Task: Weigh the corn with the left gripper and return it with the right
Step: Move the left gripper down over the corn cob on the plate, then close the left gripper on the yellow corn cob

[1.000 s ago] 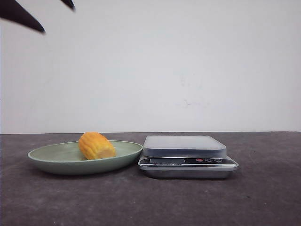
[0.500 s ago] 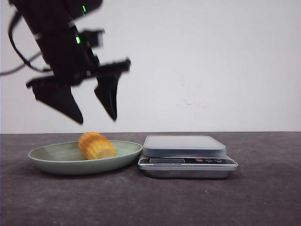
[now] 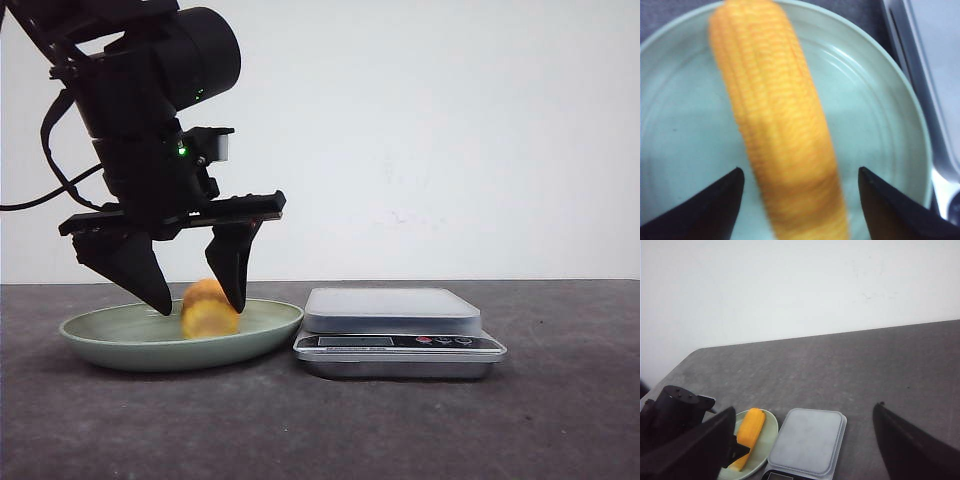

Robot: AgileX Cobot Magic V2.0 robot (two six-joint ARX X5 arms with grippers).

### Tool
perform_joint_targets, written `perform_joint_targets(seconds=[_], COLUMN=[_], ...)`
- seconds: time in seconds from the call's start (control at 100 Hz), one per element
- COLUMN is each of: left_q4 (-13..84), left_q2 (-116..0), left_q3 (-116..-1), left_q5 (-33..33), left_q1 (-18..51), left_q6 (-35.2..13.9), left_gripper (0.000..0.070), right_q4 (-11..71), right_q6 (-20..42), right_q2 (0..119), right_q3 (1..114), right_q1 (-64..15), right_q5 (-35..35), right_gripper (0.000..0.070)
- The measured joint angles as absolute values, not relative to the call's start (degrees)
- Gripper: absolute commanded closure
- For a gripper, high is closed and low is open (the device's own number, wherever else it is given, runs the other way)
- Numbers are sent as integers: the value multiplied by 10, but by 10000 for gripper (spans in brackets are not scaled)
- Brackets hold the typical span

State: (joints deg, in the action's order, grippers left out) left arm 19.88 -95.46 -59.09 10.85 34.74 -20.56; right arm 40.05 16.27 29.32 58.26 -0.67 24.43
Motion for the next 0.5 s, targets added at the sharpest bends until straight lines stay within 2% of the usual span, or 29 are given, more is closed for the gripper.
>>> perform_joint_targets(seconds=[0.14,0.28,0.39,0.5], left_q4=[199,199,198,197], left_q2=[-967,-972,-972,-972], left_q3=[-591,-591,-591,-591], left_q5=[113,114,114,114], left_q1=[347,346,346,346], left_q6=[-206,-206,-206,-206], left_gripper=[297,552,689,699], right_q4=[401,400,400,401], right_q6=[163,163,163,163], right_q2=[293,293,293,293], right_q3=[583,583,583,583], right_q1=[-7,-7,-7,-7], right_q5=[244,244,242,240], right_gripper=[144,144,144,145])
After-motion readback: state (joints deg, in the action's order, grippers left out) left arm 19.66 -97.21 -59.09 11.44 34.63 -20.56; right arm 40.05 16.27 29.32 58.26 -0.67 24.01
